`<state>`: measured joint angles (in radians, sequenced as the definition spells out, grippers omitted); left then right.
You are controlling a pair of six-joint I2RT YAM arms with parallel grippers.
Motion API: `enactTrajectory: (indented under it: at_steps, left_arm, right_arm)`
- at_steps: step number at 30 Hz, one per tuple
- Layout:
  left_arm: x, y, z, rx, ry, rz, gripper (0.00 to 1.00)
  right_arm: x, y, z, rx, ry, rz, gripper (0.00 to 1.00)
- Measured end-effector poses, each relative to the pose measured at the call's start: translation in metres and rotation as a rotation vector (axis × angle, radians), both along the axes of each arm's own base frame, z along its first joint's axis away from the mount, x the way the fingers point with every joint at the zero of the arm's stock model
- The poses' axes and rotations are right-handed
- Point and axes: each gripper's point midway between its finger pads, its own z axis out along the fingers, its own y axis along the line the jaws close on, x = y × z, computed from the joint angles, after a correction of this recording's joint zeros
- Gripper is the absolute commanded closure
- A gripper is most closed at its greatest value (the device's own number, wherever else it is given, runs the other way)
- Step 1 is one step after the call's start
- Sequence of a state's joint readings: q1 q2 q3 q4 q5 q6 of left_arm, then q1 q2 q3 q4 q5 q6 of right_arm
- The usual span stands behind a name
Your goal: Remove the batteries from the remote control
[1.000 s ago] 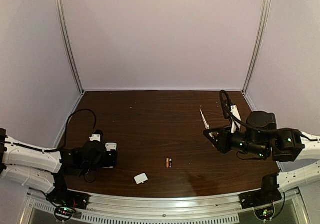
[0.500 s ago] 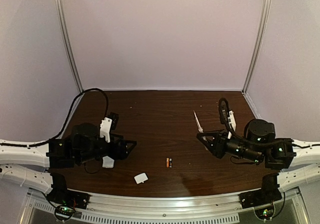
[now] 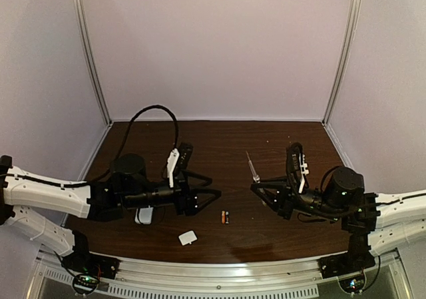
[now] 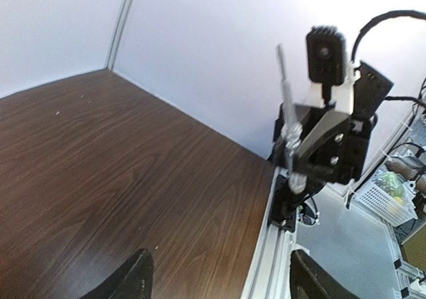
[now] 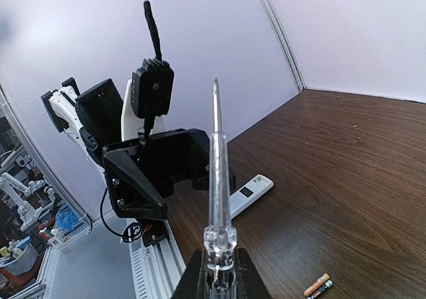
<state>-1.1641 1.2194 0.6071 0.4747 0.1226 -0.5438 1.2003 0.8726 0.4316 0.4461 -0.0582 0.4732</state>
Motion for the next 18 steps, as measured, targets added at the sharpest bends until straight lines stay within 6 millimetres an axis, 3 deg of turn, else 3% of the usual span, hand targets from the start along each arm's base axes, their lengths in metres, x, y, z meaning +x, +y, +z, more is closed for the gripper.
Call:
enactTrajectory:
  at_steps: [4,8,14,18]
  left_arm:
    - [-0.003,-0.022,0.029,-0.081,-0.035,-0.062,0.33]
    - [-0.003,-0.035,0.045,-0.126,-0.063,-0.09,0.36]
    - [0.001,-0.052,0.049,-0.135,-0.072,-0.103,0.42]
    - [0.004,-0.064,0.044,-0.132,-0.069,-0.112,0.54]
  right_arm:
    - [-0.003,0.007,-0.003,-0.003,-0.006,0.029,1.0]
    - [-0.005,0.012,-0.009,-0.017,-0.002,0.052,1.0]
    - [-0.008,0.016,-0.014,-0.034,-0.001,0.076,1.0]
    - [-0.008,0.017,-0.014,-0.037,-0.005,0.081,1.0]
